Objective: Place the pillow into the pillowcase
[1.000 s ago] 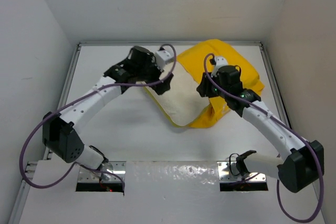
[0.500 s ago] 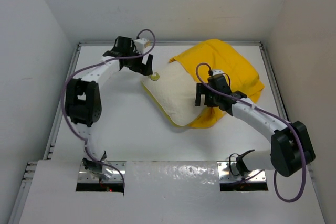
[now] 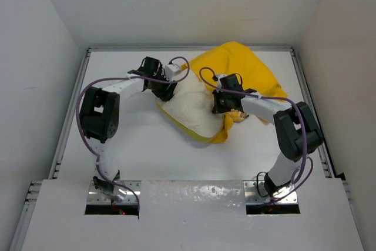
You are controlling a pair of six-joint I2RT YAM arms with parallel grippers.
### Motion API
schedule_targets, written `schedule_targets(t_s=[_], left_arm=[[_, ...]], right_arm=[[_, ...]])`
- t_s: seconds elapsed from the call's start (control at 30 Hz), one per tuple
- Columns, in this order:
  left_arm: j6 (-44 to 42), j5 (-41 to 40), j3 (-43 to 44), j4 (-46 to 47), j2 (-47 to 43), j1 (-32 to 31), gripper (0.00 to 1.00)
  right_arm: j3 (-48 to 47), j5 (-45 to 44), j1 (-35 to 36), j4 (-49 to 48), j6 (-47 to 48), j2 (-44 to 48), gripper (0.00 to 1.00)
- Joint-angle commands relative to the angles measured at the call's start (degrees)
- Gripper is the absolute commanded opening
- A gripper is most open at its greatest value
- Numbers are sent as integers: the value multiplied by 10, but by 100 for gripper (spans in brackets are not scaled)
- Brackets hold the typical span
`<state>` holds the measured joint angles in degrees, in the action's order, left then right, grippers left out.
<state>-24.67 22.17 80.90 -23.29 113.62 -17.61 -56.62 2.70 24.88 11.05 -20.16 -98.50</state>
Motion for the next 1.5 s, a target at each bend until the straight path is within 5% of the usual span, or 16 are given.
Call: schedule_targets(t_s=[0.0,0.13,0.3,0.4,0.47,0.63,0.77,0.87,0.9,0.93,0.97,1.0,1.13,1.27,1.47], left_arm=[[-92,100,-82,-133,-53,-36,50],[-155,107,-173,-139,-128,-108,52],[-167,148,-171,-164,-181,-121,66],[-162,155,-157,-173,-218,-89,76],[-176,179,-143,-205,-240,-60,82],[-134,134,-123,-189,-336,14,100],[-27,42,-137,-108,-375,93,100],[21,67,-154,-92,-357,175,89],[26,75,-157,-89,-338,212,70],[44,65,-158,-85,-324,217,57],[50,47,-156,-85,-292,217,43],[60,24,-155,-84,-274,218,42],[86,-17,-150,-55,-190,218,61],[107,-18,-127,-27,-117,217,76],[130,-25,-99,20,-47,211,80]], right_arm=[[-40,179,36,-120,70,-40,1],[-93,289,52,-124,135,-66,4],[-125,251,51,-112,137,-77,19],[-96,222,40,-122,135,-61,38],[-82,220,26,-140,121,-42,59],[-62,214,-12,-151,85,11,81],[-29,128,-30,-155,32,99,77],[45,126,-77,-186,-42,143,34],[55,115,-91,-185,-48,149,16],[60,68,-92,-175,-45,151,12],[65,53,-91,-151,-42,147,11],[68,43,-91,-140,-39,140,17],[100,14,-91,-124,-54,117,45],[132,-26,-92,-152,-63,91,57],[114,-24,-92,-168,-73,17,59]])
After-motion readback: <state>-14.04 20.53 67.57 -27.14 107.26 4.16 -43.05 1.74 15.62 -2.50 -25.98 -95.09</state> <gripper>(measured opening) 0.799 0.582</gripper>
